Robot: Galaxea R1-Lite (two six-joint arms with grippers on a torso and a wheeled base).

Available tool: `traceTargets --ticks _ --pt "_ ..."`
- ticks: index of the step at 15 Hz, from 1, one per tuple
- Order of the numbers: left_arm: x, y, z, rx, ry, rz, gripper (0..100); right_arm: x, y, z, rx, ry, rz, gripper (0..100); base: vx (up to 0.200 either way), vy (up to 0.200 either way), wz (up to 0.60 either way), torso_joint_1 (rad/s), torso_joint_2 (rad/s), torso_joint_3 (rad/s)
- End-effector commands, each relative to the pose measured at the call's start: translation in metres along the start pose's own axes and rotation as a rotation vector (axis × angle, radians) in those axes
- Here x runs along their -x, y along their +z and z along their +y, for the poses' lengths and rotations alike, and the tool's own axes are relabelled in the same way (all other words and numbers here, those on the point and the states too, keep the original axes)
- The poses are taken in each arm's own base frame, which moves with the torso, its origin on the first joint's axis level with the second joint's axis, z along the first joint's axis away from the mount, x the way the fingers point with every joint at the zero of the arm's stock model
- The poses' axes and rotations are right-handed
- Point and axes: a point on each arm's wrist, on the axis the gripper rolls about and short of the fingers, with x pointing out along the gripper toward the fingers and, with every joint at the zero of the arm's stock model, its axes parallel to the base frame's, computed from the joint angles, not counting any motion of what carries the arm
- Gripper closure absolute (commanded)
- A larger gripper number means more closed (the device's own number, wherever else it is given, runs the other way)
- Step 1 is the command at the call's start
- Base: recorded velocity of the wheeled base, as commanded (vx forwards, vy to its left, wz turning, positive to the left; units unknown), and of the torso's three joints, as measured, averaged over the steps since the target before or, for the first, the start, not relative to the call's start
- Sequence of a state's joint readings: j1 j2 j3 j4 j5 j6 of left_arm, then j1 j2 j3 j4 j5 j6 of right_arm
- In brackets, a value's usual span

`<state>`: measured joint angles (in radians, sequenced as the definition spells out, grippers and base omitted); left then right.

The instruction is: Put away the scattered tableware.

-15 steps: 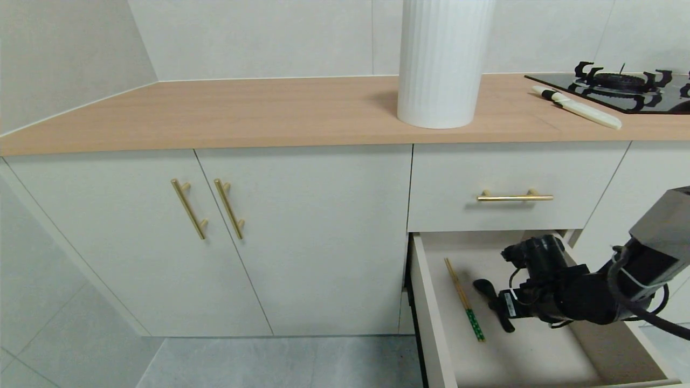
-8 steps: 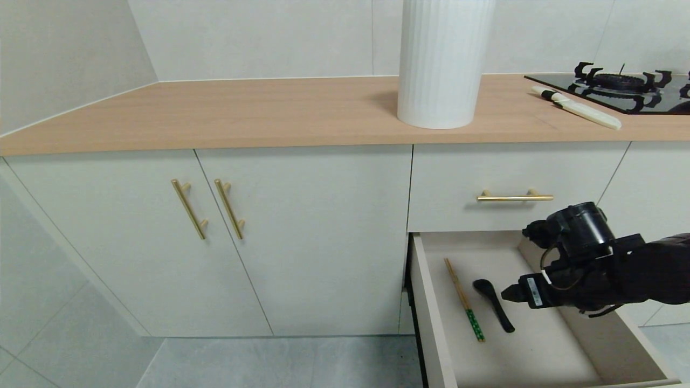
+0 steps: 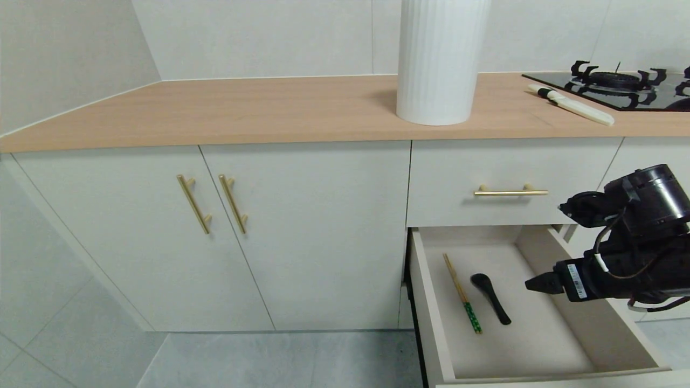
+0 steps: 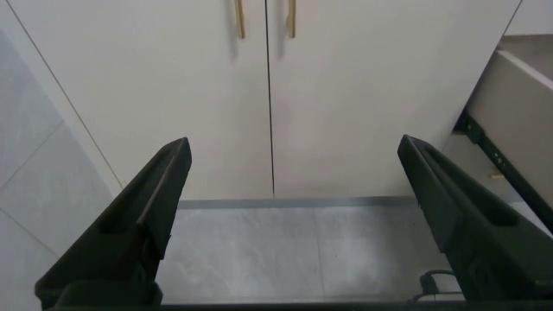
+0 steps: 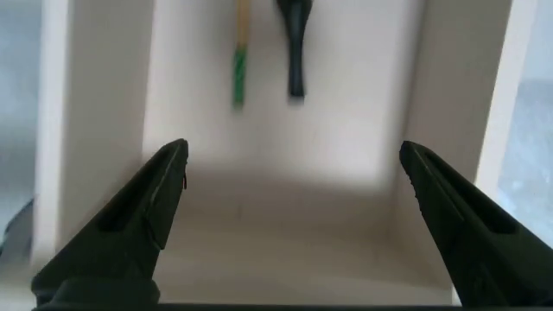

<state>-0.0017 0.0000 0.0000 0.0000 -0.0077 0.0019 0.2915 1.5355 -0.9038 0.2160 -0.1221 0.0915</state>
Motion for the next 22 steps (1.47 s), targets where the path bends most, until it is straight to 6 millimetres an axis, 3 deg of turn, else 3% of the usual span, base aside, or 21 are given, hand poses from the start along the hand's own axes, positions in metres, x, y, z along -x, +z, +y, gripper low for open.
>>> traceTargets --ticks 1,6,13,22 --pt "0.000 0.000 0.000 -0.001 0.000 0.000 0 0.017 0.002 0.001 0.004 0.013 -0.045 0 -0.200 0.000 0.00 -0.002 0.00 0.007" --pt "0.000 0.000 0.000 -0.001 0.000 0.000 0 0.018 -0.018 0.011 0.137 0.030 0.164 0 -0.040 0.000 0.00 -0.001 0.00 0.001" --pt "0.000 0.000 0.000 -0.001 0.000 0.000 0 -0.006 -0.051 0.044 0.342 0.061 0.499 0 0.000 0.000 0.00 0.000 0.00 0.000" --pt "0.000 0.000 0.000 -0.001 0.000 0.000 0 -0.024 -0.047 0.043 0.315 0.017 0.541 0 0.000 0.000 0.00 0.000 0.00 0.000"
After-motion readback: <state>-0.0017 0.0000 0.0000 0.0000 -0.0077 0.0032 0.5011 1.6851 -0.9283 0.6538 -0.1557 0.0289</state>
